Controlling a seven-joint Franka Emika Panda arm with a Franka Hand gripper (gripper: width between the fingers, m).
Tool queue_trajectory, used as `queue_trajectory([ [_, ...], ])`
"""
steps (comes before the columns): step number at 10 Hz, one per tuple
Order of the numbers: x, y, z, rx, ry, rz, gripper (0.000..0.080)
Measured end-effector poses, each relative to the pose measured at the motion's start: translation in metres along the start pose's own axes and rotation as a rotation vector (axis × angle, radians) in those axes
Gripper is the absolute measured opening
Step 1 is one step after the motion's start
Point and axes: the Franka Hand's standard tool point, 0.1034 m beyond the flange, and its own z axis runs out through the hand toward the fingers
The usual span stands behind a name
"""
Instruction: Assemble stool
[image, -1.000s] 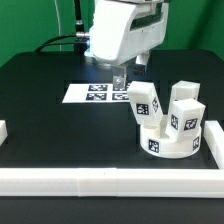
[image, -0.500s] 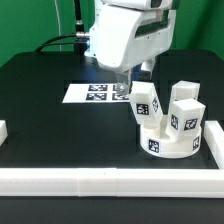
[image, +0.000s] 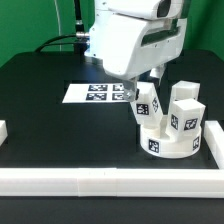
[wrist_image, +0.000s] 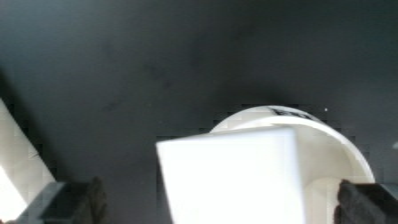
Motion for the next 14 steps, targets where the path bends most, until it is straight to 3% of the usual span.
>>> queue_trajectory([
  [2,-0.0009,0.0005,0.0003,0.000,-0.001,0.005,0.0649],
  [4,-0.0021,0.0011,0.0006,0.001,-0.001,0.007,0.0411],
  [5,-0.0018,0.0015,-0.0006,0.000,0.001,0.016,0.0411],
  [6,-0.0019,0.0017,-0.0008,0.000,0.001,0.041,0.0353],
  [10,-0.0018,0.0021,-0.0015,0.000,0.003,0.244,0.0353],
  [14,0.0021,0.0012,-0.0019,-0.001,0.003,0.680,0.0353],
])
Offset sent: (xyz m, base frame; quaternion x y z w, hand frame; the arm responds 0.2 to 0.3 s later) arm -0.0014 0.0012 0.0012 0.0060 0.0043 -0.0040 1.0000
